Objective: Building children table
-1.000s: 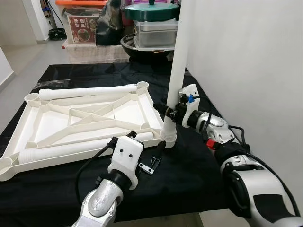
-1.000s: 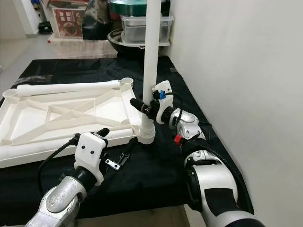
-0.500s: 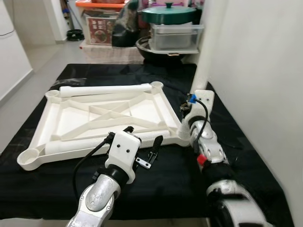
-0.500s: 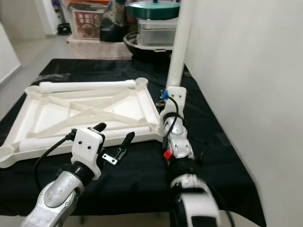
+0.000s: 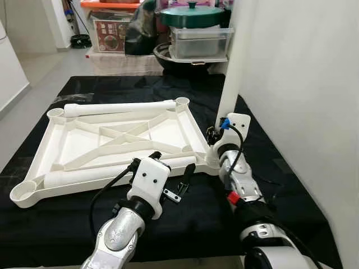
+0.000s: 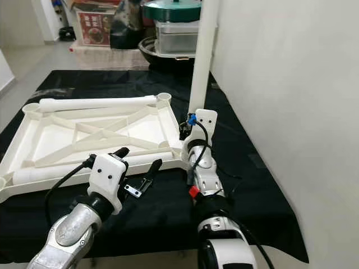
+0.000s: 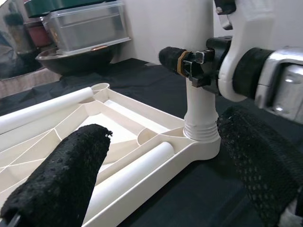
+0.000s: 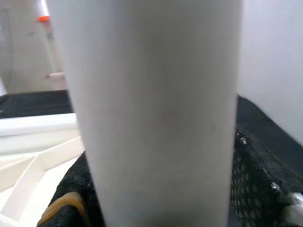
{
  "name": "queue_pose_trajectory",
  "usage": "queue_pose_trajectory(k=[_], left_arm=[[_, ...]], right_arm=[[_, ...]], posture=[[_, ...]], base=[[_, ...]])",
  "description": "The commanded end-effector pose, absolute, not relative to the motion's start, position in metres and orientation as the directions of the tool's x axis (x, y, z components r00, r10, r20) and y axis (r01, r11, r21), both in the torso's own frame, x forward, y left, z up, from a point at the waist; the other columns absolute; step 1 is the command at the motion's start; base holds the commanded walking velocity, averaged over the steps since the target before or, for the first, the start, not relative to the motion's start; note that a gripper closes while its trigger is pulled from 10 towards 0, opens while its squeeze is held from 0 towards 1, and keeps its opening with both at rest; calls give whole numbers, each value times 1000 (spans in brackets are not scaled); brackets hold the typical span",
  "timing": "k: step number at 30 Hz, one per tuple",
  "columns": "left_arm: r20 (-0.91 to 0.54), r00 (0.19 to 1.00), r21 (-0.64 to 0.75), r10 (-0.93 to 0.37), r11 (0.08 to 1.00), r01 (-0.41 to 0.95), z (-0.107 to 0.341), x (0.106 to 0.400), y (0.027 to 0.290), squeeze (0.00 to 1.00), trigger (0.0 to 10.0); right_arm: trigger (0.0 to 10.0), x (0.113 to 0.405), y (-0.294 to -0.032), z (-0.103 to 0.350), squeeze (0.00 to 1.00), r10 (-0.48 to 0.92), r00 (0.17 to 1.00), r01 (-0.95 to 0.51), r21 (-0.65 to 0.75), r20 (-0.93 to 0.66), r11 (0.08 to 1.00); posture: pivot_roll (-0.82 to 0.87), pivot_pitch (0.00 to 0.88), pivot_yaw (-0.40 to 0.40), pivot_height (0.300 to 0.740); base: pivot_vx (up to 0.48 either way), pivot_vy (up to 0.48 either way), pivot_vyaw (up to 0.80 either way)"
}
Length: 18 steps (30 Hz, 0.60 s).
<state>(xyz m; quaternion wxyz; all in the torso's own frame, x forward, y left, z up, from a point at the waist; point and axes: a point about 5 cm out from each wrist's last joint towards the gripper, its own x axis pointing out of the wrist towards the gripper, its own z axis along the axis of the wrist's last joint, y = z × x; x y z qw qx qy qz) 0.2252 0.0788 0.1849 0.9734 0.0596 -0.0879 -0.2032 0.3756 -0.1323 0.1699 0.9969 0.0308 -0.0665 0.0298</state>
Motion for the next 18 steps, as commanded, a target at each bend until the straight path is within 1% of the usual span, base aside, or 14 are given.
queue_pose_trajectory(k=[1,2,3,4,5,6,7,10,11,12,13,14,17,18], left_arm=[[140,901,159,-411,907,389,183,225,79,0,10000],[138,901,159,-411,907,389,182,225,79,0,10000],[138,901,159,-411,907,389,182,225,79,0,10000],[137,902,157,-410,908,388,182,225,79,0,10000],[136,904,155,-406,910,385,181,225,79,0,10000],[133,906,157,-402,911,382,181,226,80,0,10000],[133,906,157,-402,911,382,181,226,80,0,10000],[133,907,157,-399,912,378,180,227,80,0,10000],[133,907,157,-399,912,378,180,227,80,0,10000],[134,907,157,-400,912,379,180,227,80,0,10000],[134,907,157,-400,912,379,180,227,80,0,10000],[135,906,157,-400,912,379,181,227,80,0,10000],[136,908,161,-396,913,374,181,227,82,0,10000],[136,909,164,-395,914,372,182,227,82,0,10000]], right_arm=[[10000,373,-131,166,0,108,985,-112,23,131,993],[10000,373,-134,165,0,168,979,-174,46,112,984],[10000,373,-134,165,0,168,979,-174,46,112,984],[10000,376,-138,167,0,224,969,-233,80,103,969],[10000,377,-140,170,0,323,940,-335,118,108,935],[10000,379,-141,174,0,422,900,-433,127,108,892],[10000,379,-141,174,0,422,900,-433,127,108,892],[10000,384,-139,179,0,572,816,-578,99,86,810],[10000,384,-139,179,0,572,816,-578,99,86,810],[10000,385,-138,181,0,608,791,-612,81,75,787],[10000,385,-138,181,0,608,791,-612,81,75,787],[10000,386,-138,183,0,630,774,-634,69,68,770],[10000,389,-130,193,0,735,677,-736,42,39,676],[10000,389,-127,196,0,756,654,-756,13,18,654]], posture=[[109,0,-43,740],[114,0,-46,740],[114,0,-46,740],[116,0,-47,740],[117,0,-48,740],[118,0,-47,740],[118,0,-47,740],[119,2,-44,740],[119,2,-44,740],[122,0,-49,740],[122,0,-49,740],[123,0,-50,740],[134,3,-52,740],[136,4,-53,740]], base=[[0,0,0],[0,0,0],[0,0,0],[0,0,0],[0,0,0],[0,0,0],[0,0,0],[0,0,0],[0,0,0],[0,0,0],[0,0,0],[0,0,0],[0,0,0],[0,0,0]])
